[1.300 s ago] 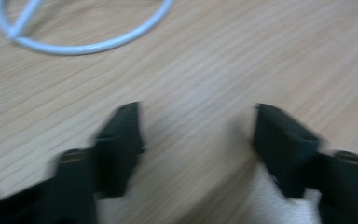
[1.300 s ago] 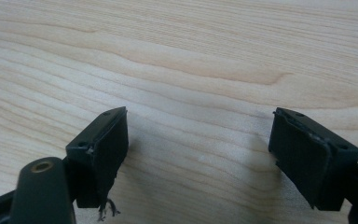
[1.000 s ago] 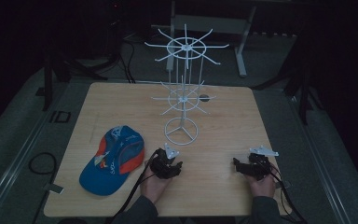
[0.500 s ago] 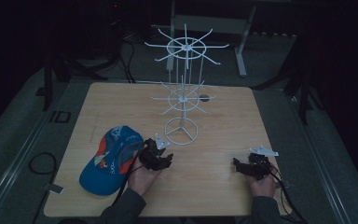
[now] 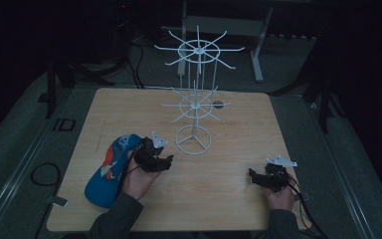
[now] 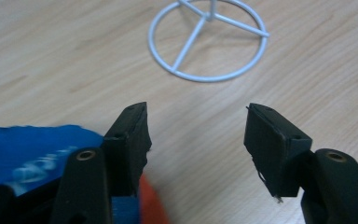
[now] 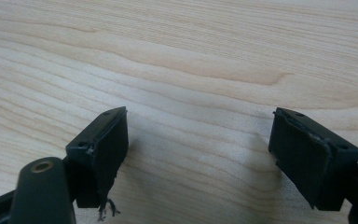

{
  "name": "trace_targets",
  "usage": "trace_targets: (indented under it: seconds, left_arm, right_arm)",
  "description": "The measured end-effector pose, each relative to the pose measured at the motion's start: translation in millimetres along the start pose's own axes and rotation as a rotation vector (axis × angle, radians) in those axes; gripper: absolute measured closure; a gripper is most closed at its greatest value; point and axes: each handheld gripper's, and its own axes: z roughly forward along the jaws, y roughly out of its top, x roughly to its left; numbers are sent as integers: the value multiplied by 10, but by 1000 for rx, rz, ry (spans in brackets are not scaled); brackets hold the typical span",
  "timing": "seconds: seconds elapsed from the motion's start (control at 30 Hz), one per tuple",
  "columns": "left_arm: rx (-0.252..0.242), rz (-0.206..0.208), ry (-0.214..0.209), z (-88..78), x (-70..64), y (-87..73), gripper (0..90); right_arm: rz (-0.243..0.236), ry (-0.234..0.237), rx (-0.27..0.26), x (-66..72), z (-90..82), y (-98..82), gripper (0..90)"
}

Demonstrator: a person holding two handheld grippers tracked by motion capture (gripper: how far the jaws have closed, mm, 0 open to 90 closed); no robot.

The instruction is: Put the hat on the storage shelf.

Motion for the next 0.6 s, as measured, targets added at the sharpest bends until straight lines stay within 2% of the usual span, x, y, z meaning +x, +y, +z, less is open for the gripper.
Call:
trace_targets:
  seconds: [0.23, 0.4, 0.5, 0.6]
  left_arm:
    - [-18, -22, 39, -146, 246, 38, 316]
    - [-23, -73, 86, -201, 467, 34, 244]
    - [-3, -97, 108, -193, 604, 20, 200]
    - [21, -107, 107, -163, 703, -6, 171]
  right_arm:
    - [0, 0, 0, 0, 0, 0, 197]
    - [5, 1, 1, 4, -1, 1, 196]
    - [5, 0, 0, 3, 0, 1, 196]
    - [3, 0, 0, 2, 0, 0, 197]
